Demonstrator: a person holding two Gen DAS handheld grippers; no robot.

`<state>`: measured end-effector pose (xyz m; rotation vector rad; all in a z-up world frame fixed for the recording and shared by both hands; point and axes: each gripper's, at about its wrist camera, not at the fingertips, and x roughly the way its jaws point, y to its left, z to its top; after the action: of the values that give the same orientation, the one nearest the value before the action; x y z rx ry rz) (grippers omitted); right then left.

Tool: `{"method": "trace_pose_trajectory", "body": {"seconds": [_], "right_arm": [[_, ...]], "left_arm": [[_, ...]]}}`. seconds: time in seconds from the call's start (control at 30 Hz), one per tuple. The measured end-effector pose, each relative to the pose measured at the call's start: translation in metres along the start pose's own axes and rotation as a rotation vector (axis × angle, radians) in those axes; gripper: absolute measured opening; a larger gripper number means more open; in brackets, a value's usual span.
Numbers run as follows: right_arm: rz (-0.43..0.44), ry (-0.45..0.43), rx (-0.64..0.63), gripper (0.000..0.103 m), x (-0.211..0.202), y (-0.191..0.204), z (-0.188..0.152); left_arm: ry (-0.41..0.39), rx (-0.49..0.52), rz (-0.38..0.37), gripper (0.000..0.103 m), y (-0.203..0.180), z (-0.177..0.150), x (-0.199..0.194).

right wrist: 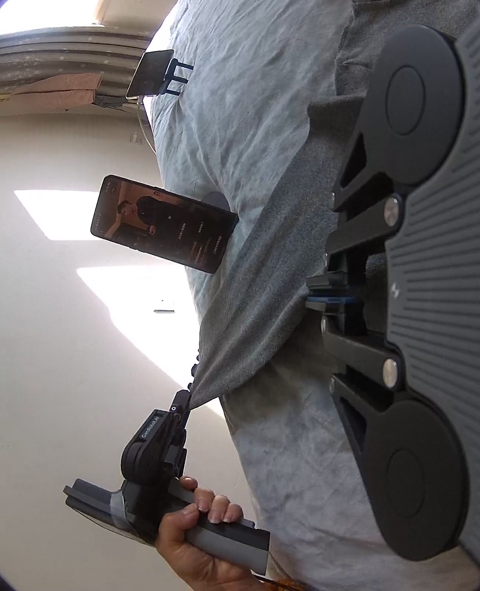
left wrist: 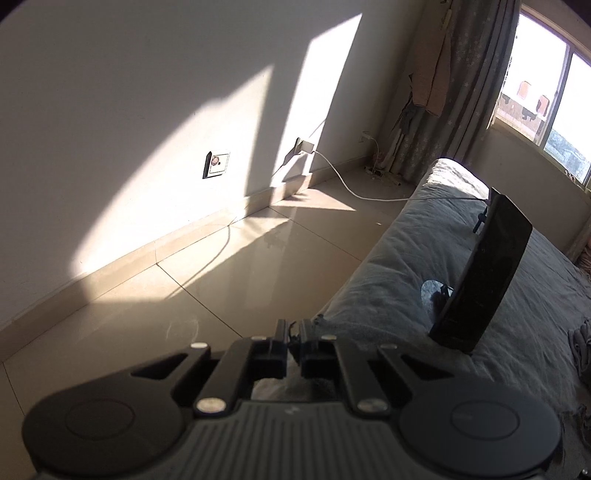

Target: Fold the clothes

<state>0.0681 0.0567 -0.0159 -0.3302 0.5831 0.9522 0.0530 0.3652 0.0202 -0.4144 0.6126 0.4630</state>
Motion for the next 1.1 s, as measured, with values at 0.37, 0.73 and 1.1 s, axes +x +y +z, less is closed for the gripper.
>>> {"method": "trace_pose_trajectory", "body": {"seconds": [0.37, 0.73, 1.1], "right_arm": [[0.089, -0.068, 0.200, 0.047, -0.041, -0.017, 0.002], [-0.185, -0.059, 0.304, 0.047, -0.102, -0.070, -0.045], [-0.382, 0.003, 0.402, 0.047, -0.117, -0.135, -0.101]], "left_arm": [[-0.009, 0.011, 0.005, 0.032, 0.001, -0.006, -0.018], [0.071, 0.288, -0.292, 0.038, -0.125, -0.060, -0.029], [0.066, 0.542, -0.344, 0.038, -0.218, -0.124, 0.004]]}}
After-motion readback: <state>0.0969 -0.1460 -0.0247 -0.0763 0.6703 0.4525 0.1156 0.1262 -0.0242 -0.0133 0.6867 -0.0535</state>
